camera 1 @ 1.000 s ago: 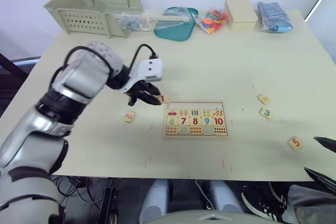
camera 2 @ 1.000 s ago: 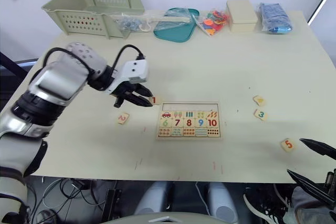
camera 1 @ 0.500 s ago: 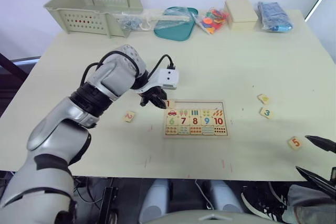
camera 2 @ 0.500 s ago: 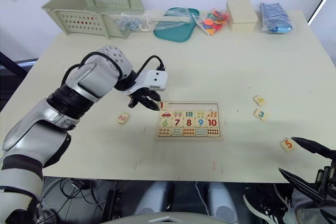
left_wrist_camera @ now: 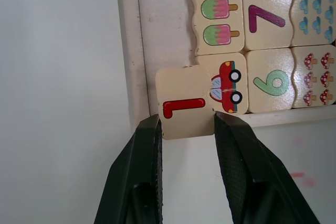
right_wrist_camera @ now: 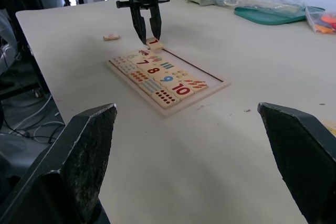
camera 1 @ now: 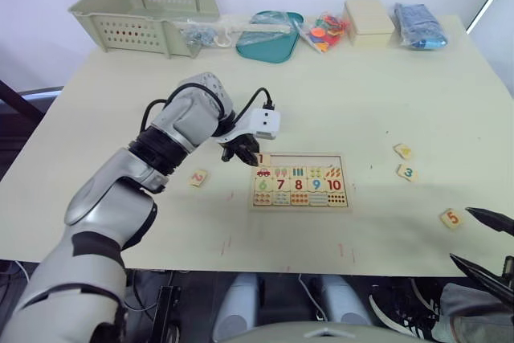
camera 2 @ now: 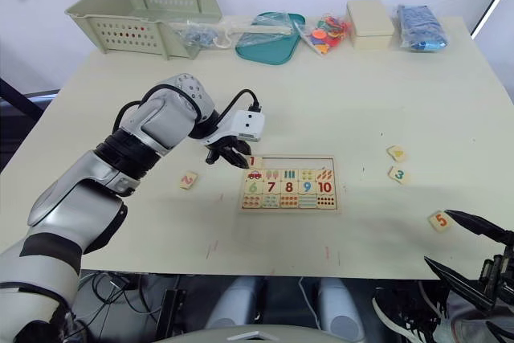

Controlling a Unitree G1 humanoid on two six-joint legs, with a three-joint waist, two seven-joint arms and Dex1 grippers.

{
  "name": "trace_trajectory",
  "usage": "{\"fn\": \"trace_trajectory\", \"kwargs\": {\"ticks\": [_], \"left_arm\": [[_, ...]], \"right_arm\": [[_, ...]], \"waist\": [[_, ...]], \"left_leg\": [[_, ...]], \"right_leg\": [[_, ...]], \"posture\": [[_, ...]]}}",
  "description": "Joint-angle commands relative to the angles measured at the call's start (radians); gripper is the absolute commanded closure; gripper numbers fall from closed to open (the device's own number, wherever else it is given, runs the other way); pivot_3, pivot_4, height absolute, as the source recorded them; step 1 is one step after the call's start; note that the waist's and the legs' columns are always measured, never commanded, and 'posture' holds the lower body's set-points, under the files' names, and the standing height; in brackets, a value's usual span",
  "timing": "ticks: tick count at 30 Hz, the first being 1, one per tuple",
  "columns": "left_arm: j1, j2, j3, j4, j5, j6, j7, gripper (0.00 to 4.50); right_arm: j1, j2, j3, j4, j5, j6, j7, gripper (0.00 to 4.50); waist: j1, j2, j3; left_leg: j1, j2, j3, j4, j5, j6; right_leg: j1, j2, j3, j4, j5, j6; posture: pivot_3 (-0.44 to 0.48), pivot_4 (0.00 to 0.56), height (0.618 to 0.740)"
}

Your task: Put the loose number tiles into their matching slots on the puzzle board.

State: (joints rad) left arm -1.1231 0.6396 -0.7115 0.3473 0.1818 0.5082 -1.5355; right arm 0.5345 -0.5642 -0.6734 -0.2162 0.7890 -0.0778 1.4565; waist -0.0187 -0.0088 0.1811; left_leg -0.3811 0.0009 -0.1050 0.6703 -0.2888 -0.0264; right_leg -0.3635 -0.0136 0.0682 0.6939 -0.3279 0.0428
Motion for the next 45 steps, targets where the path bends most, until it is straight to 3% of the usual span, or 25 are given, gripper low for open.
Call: {"fn": "trace_trajectory", "kwargs": {"ticks": [1, 45], "left_arm": [[-0.018, -0.006, 0.031, -0.002, 0.019, -0.012, -0.002, 3.55], [-0.034, -0.049, 0.033, 0.029, 0.074, -0.019, -0.017, 3.55]], "right_arm": [[0.018, 0.005, -0.016, -0.022, 0.012, -0.016, -0.001, 0.00], [0.069, 0.043, -0.003, -0.043, 0.012, -0.031, -0.024, 0.00]], "waist": [[0.000, 0.000, 0.000], [0.000, 0.000, 0.000]], "left_leg": [[0.000, 0.000, 0.000, 0.000, 0.000, 0.000], [0.000, 0.000, 0.000, 0.000, 0.000, 0.000]], "right_leg": [[0.000, 0.000, 0.000, 0.000, 0.000, 0.000], [0.000, 0.000, 0.000, 0.001, 0.000, 0.000]], "posture": [[0.000, 0.150, 0.740], [0.000, 0.150, 0.740]]}}
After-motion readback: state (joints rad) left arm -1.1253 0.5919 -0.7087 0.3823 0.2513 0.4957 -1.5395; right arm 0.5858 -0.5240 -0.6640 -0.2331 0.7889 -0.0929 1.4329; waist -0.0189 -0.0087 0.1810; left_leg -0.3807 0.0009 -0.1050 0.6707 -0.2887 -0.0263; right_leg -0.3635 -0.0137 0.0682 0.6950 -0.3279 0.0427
